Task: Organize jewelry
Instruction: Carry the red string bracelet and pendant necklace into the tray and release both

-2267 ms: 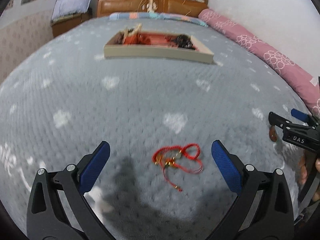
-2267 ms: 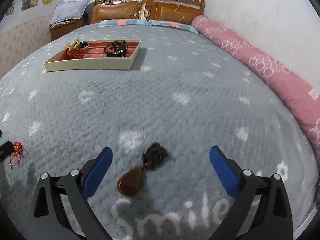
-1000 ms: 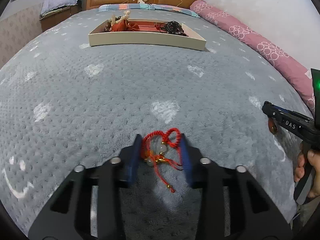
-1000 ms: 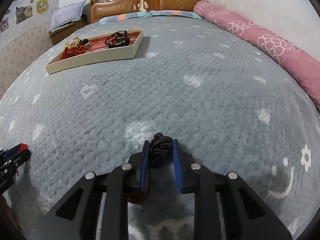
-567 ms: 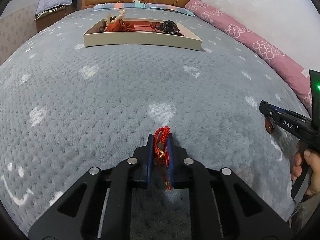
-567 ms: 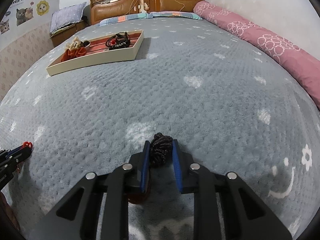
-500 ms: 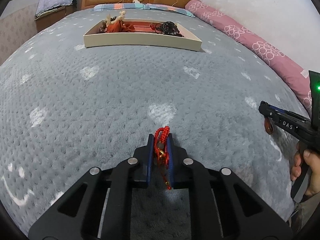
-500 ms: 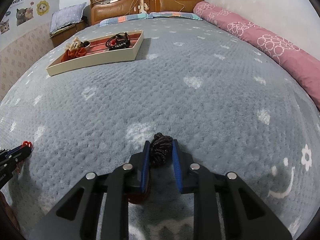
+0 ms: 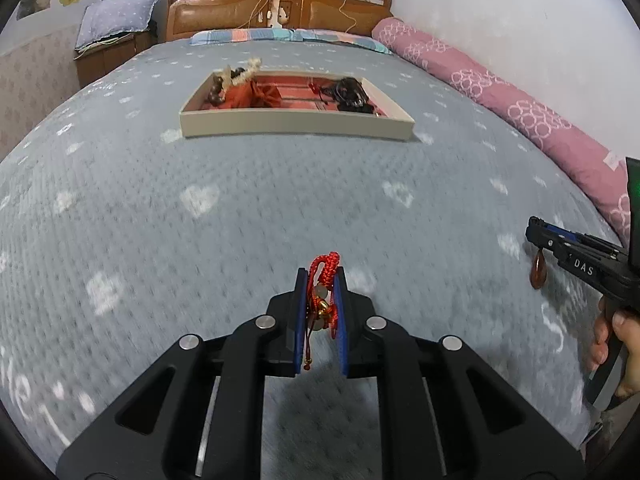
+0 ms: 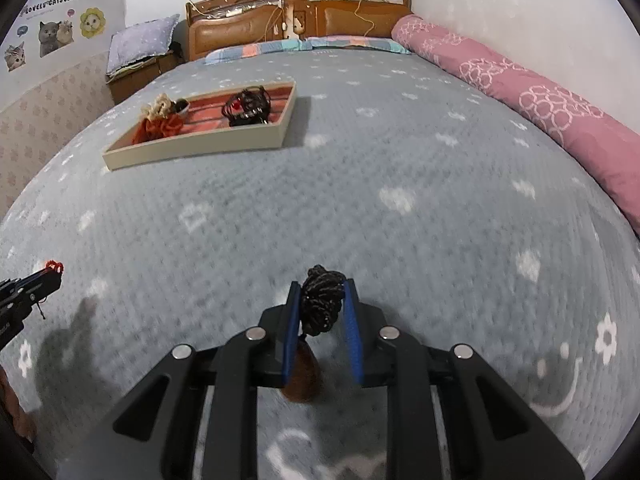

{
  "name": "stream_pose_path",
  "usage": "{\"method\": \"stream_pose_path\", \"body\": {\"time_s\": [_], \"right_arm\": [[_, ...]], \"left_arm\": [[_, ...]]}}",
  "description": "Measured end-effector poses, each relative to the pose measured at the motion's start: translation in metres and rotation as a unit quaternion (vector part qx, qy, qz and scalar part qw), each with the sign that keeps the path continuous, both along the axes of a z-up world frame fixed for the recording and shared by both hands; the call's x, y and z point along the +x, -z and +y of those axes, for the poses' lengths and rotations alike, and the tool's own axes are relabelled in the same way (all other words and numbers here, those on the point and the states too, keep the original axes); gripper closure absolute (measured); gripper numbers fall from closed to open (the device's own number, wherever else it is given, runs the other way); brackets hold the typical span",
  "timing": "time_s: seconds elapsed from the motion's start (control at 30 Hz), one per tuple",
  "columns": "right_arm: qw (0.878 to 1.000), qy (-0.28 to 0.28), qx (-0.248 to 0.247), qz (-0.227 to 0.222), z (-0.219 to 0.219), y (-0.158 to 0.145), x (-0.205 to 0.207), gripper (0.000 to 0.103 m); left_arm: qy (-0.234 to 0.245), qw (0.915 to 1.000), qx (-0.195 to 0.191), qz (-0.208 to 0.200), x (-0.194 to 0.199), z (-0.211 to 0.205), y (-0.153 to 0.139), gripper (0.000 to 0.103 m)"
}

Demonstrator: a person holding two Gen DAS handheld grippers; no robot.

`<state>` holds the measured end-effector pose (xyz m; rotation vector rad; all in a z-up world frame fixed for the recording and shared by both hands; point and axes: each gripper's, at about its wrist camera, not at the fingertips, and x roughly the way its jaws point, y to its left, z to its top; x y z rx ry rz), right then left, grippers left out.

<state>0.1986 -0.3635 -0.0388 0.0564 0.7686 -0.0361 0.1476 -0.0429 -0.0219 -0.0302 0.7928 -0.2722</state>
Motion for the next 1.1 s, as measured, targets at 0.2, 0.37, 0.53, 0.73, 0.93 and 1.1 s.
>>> {"method": "stream_pose_path", "body": {"time_s": [0.2, 0.37, 0.53, 0.73, 0.93, 1.1], "right_arm": [[1.0, -0.011, -0.005, -0.011, 0.012, -0.016, 0.022, 0.082], [0.999, -0.023, -0.006, -0.025, 0.027, -0.032, 0.045, 0.082], [0.999, -0.034, -0.004, -0.038, 0.039, -0.048, 0.074, 0.082], [0.998, -0.046, -0.009, -0.048, 0.054, -0.061, 0.12, 0.082], [0.997, -0.052, -0.009, -0.049, 0.067, -0.063, 0.175, 0.082], [0.998, -0.052, -0.005, -0.047, 0.076, -0.055, 0.211, 0.082]], "left_arm": [[-0.003, 0.9999, 0.003, -0.016, 0.024, 0.011, -0.02, 0.092], [-0.003, 0.9995, 0.011, -0.031, 0.05, 0.017, -0.038, 0.092], [-0.005, 0.9992, 0.01, -0.037, 0.085, 0.022, -0.053, 0.092], [-0.006, 0.9986, 0.017, -0.05, 0.13, 0.021, -0.065, 0.092], [-0.011, 0.9983, 0.012, -0.055, 0.183, 0.022, -0.067, 0.092], [-0.019, 0.9984, 0.018, -0.049, 0.222, 0.026, -0.055, 0.092]]}}
